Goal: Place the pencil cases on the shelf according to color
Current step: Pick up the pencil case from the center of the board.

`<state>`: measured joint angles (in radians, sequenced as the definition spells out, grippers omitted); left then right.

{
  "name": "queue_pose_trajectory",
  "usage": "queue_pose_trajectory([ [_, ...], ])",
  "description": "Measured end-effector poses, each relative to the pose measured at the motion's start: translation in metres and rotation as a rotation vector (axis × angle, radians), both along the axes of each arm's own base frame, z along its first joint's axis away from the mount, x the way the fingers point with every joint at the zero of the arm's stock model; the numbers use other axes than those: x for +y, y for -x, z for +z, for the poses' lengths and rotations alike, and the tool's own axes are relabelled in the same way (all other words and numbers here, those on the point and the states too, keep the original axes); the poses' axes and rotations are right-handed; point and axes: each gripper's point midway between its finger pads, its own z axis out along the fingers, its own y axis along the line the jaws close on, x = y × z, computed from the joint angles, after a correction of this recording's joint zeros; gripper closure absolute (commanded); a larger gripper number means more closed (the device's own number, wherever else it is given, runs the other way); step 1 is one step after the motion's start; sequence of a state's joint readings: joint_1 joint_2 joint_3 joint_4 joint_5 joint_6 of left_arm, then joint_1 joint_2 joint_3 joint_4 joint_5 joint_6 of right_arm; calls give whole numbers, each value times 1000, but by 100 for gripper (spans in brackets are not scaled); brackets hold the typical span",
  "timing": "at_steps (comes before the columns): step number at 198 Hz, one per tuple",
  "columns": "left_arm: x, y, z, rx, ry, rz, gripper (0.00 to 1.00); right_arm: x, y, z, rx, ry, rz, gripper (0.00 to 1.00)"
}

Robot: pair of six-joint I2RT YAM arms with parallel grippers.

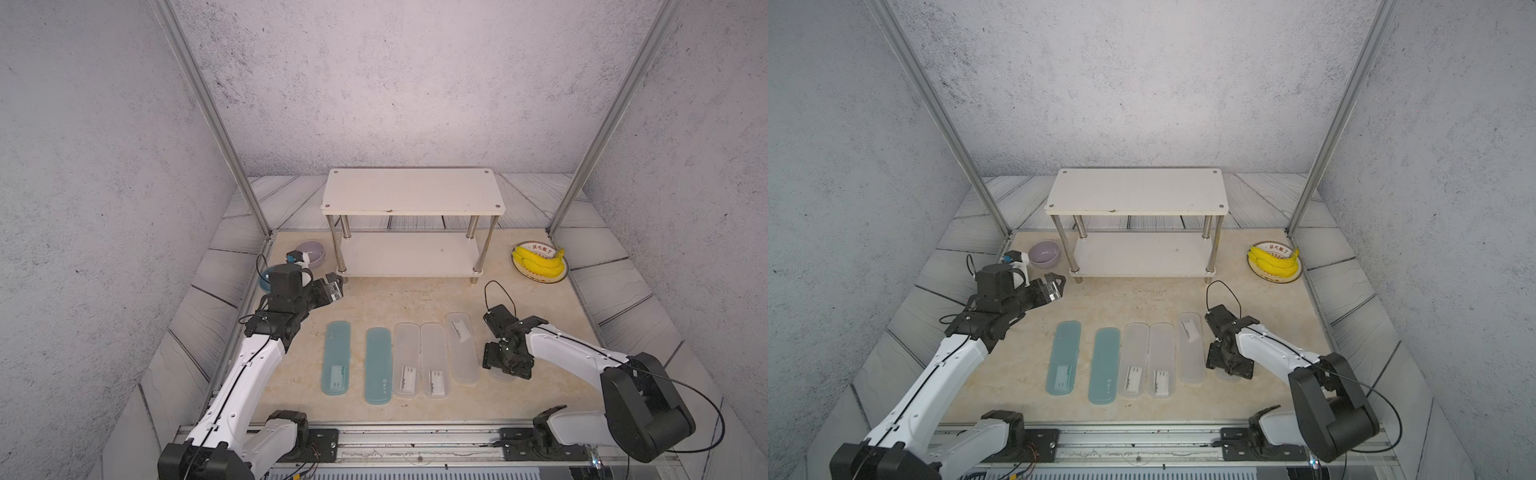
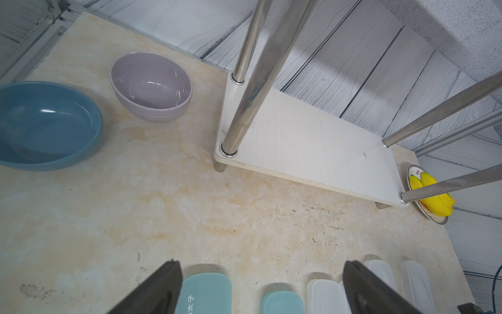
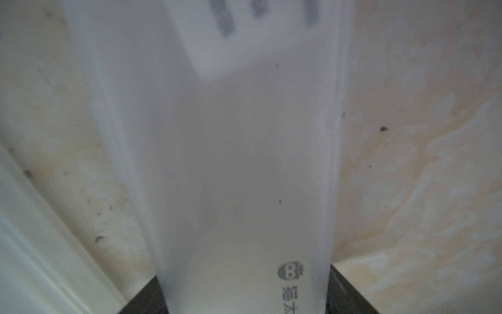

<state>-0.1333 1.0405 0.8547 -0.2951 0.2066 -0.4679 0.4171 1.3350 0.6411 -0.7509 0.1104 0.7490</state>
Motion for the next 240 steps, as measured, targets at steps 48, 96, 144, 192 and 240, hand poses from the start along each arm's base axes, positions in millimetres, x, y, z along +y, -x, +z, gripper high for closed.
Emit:
queue_pose_trajectory([
  [48, 0, 2, -3, 12, -10, -3, 1, -2, 4, 18, -31, -10, 9, 43],
  [96, -15, 9, 5, 13, -9, -54, 1, 18, -24, 82, -210, -91, 107, 44],
  [144, -46, 21, 44, -70, 8, -149, 1, 48, -39, 167, -414, -210, 258, 45],
  [192, -55, 30, 91, -162, 41, -175, 1, 68, -51, 256, -615, -305, 362, 44],
  [240, -55, 31, 143, -261, 61, -182, 1, 75, -79, 331, -768, -291, 388, 44],
])
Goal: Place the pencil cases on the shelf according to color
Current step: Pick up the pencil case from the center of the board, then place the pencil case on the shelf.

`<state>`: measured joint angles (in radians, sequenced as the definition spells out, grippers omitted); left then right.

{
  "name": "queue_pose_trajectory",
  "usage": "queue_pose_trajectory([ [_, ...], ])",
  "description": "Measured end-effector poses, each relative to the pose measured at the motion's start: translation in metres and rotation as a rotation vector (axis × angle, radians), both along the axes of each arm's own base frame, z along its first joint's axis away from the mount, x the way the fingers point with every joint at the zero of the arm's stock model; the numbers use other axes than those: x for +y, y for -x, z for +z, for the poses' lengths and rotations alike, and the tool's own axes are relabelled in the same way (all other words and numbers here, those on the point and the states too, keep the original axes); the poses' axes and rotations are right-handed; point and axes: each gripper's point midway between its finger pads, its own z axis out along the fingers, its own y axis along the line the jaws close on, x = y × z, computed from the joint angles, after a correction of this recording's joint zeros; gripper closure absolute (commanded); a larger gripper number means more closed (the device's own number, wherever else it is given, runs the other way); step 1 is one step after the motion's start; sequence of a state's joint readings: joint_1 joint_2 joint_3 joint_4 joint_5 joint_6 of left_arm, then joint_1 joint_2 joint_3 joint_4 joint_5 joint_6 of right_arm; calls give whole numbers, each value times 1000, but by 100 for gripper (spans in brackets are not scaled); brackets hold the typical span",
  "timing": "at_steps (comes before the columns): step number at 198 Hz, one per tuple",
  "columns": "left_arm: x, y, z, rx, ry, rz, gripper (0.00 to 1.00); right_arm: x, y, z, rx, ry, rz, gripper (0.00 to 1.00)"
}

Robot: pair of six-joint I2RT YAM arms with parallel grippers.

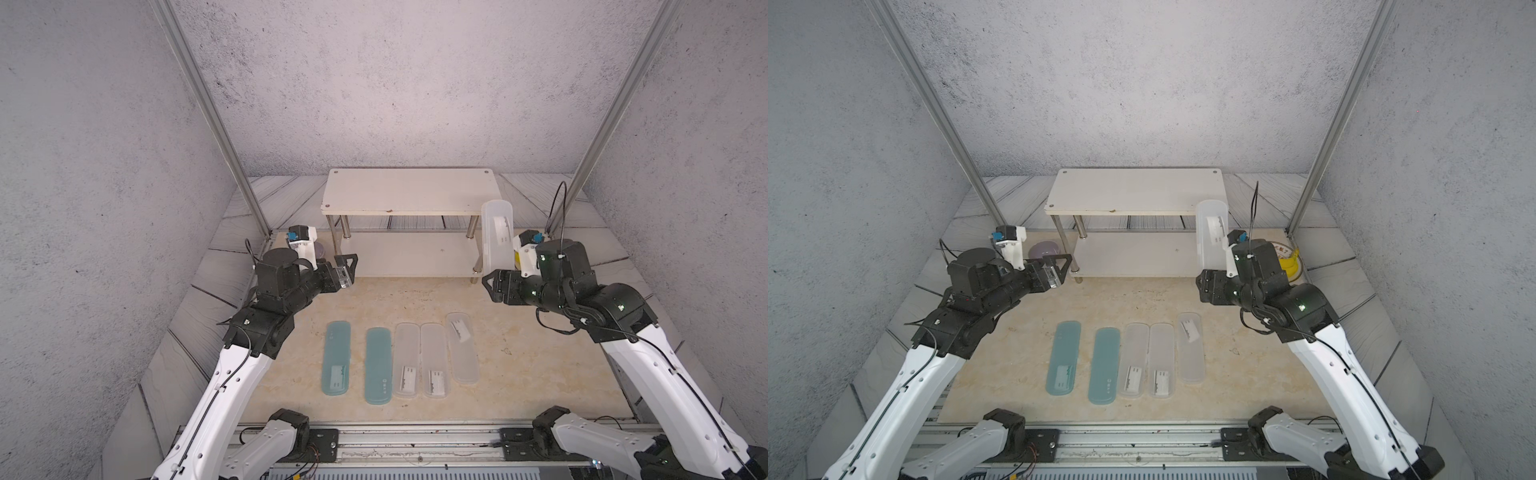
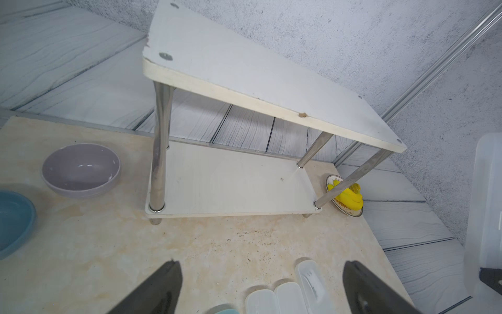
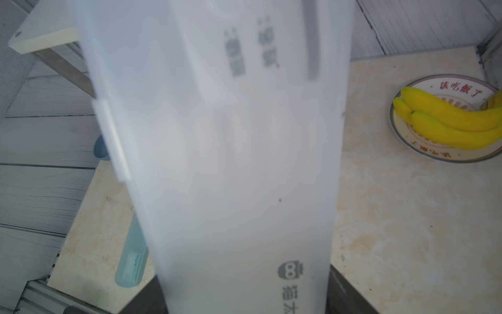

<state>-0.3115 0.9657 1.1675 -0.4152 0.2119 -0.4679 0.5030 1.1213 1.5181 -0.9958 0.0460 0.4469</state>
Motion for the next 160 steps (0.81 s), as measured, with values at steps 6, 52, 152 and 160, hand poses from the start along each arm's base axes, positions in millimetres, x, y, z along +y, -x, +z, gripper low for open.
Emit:
queue_pose_trajectory([
  [6, 0, 0, 5, -9, 2, -1, 1, 2, -5, 4, -7, 7, 0, 45],
  [52, -5, -9, 17, -22, 1, -13, 1, 14, -39, 14, -18, 65, 8, 44],
  [152, -11, -24, 26, -32, -18, -26, 1, 19, -83, 49, -119, 78, 6, 44],
  [160, -12, -27, 29, -34, -17, -26, 1, 19, -91, 57, -140, 72, -1, 44],
])
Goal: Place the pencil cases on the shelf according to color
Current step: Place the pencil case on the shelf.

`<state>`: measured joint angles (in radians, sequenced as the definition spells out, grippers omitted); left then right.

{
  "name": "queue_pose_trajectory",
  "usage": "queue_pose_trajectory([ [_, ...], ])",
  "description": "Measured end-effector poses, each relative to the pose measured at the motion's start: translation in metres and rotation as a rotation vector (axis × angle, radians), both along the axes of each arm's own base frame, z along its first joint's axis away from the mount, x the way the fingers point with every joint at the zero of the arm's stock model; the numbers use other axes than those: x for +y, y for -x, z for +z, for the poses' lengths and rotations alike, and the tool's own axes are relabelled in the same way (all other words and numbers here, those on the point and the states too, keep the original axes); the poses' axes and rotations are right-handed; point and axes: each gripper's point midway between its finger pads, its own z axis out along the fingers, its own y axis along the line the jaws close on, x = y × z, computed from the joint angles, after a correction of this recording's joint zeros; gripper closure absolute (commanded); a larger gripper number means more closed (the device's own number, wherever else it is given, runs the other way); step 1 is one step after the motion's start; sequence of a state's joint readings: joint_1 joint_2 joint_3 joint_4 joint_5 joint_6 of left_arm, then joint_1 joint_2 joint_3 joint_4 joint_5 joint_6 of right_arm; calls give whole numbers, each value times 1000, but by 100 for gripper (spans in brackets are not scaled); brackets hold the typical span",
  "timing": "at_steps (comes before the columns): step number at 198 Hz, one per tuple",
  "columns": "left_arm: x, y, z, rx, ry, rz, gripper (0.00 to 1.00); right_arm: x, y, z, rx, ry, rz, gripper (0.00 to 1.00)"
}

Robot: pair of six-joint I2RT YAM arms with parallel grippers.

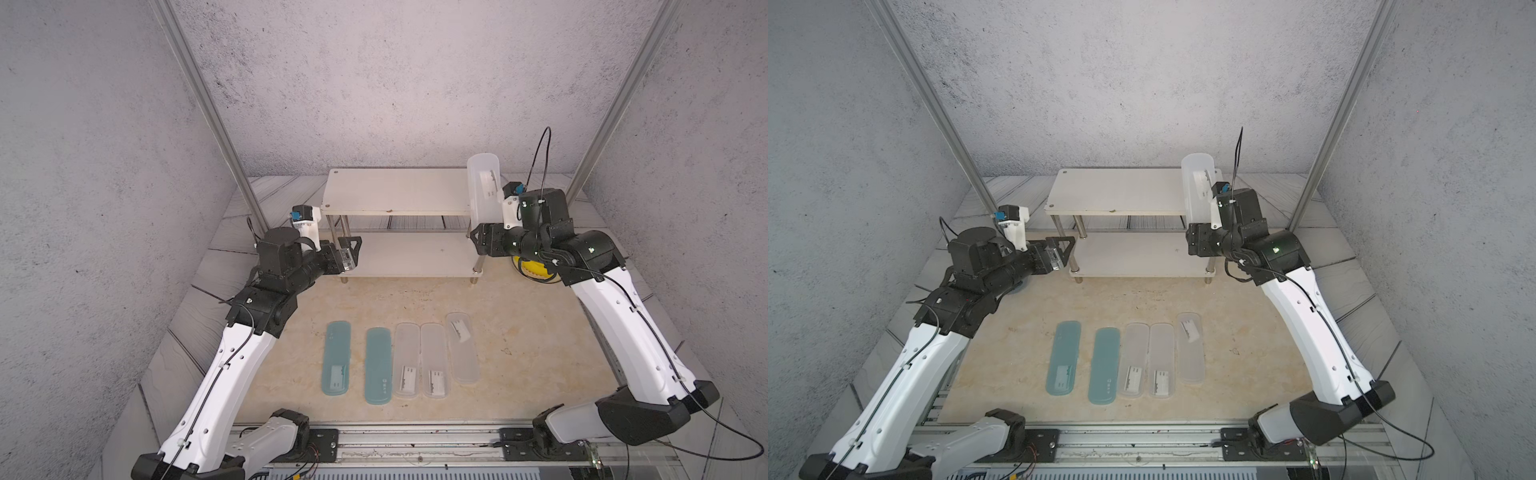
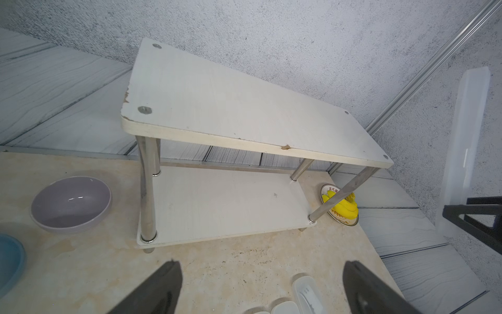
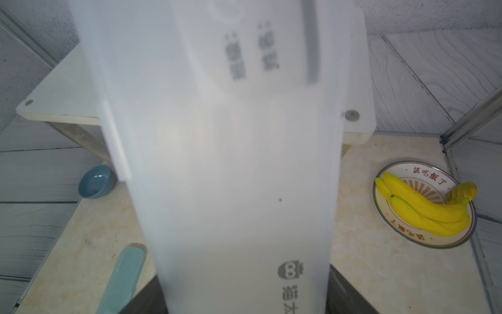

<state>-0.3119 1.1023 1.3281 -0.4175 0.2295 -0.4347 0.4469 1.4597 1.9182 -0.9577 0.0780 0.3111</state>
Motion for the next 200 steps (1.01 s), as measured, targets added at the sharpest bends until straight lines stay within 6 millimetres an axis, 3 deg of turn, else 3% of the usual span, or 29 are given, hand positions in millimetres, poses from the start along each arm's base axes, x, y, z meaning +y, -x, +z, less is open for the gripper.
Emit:
queue_pose_trajectory([
  [36, -6, -19, 17, -12, 10, 3, 1, -6, -37, 19, -83, -19, -41, 43],
  [90, -11, -44, 5, 14, -6, 17, 1, -8, -90, 14, -101, 3, -77, 42],
  [151, -25, -90, 17, 13, 0, 22, 1, 0, -115, 4, -89, 22, -78, 42],
  [200, -27, -96, 16, 20, 4, 25, 1, 1, -126, -7, -68, 35, -90, 41],
])
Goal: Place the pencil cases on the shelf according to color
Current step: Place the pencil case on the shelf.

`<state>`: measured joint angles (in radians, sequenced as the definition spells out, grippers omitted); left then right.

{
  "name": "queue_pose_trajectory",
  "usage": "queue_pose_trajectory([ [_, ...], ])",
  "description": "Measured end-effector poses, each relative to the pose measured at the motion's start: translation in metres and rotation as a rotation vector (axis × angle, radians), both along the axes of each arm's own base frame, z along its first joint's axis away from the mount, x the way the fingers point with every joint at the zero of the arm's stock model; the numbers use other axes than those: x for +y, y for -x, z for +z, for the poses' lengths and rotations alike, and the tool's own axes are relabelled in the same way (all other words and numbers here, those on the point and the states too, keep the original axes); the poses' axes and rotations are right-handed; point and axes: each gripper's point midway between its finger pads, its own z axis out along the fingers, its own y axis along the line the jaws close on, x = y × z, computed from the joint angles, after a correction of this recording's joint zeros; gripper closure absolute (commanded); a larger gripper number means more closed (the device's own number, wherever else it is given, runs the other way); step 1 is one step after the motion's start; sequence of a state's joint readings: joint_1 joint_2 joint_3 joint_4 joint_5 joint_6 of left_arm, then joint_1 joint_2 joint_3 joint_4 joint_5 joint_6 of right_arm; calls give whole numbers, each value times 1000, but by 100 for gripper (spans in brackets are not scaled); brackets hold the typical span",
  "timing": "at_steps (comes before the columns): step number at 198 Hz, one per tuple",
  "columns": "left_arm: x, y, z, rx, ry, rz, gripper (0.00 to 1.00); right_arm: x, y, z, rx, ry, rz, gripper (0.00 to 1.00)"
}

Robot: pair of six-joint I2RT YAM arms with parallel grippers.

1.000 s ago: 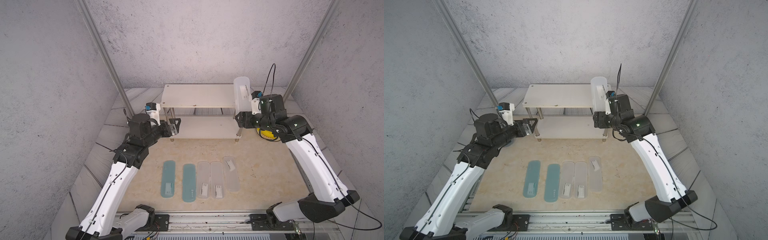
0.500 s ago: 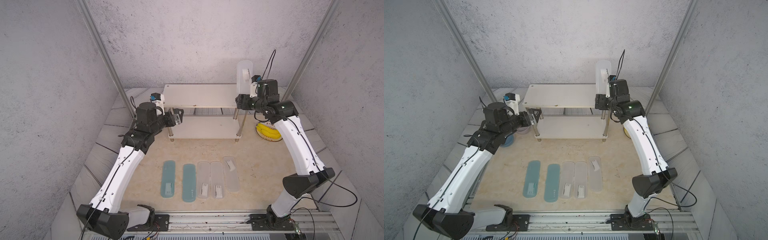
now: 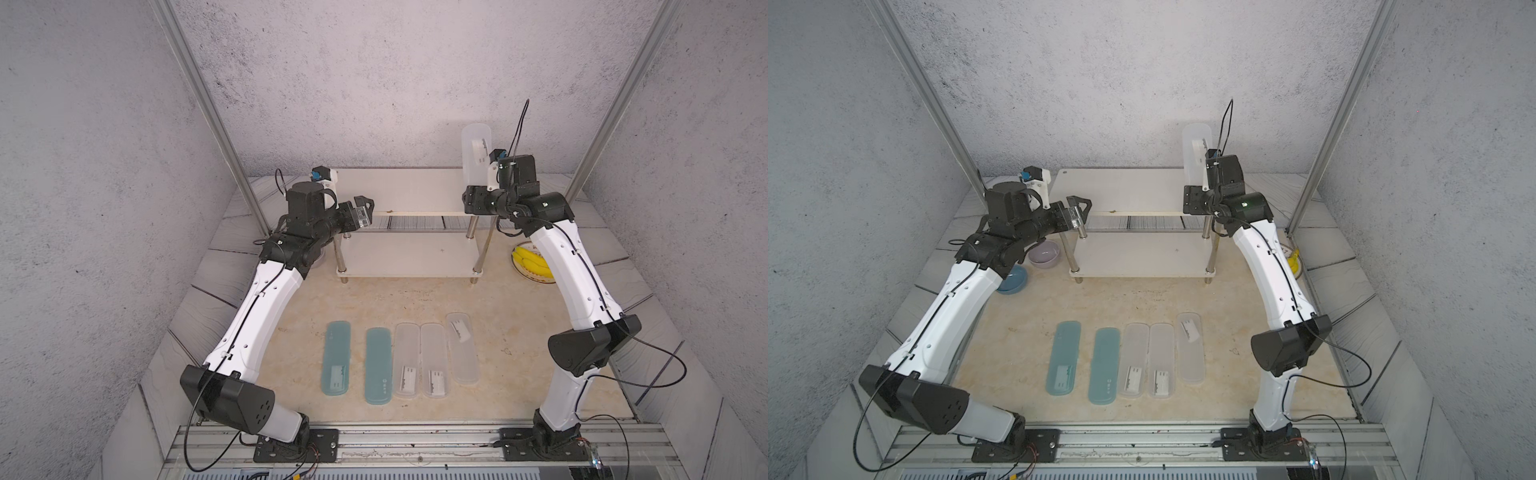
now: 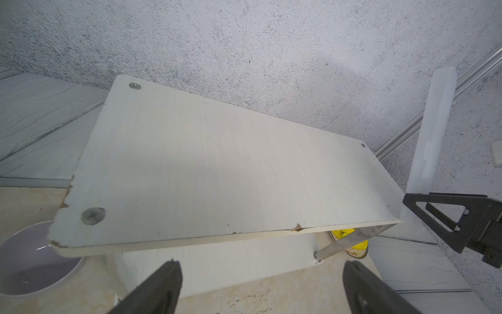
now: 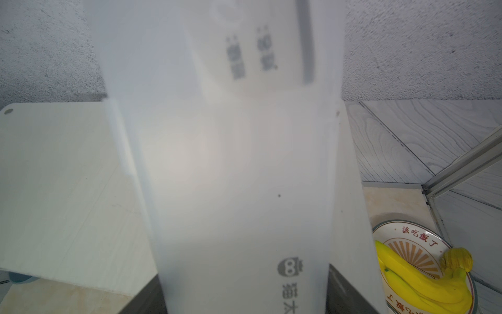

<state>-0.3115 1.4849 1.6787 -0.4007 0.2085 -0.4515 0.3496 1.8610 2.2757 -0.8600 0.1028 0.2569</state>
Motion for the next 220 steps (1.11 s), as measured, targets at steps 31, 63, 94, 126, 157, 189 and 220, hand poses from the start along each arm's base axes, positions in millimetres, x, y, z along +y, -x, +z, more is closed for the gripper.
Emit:
queue_pose_trajectory([
  [31, 2, 0, -2, 5, -6, 11, 1, 0, 0, -1, 2, -1, 0, 33],
  [63, 6, -1, -3, 12, -9, 22, 1, 0, 0, -1, 2, -3, -1, 25],
  [94, 11, -2, -4, 15, -12, 34, 1, 0, 0, -1, 3, -8, -3, 18],
  [126, 13, -2, -4, 18, -12, 38, 1, 1, 2, -5, 22, -14, -2, 14],
  [157, 15, 0, -3, 20, -13, 40, 1, 1, 5, -13, 52, -11, 0, 12],
  [189, 16, 3, -2, 18, -13, 41, 1, 2, 6, -13, 57, -18, 0, 10],
  [220, 20, 4, -1, 20, -15, 48, 1, 4, 5, -12, 52, -32, 6, 9],
])
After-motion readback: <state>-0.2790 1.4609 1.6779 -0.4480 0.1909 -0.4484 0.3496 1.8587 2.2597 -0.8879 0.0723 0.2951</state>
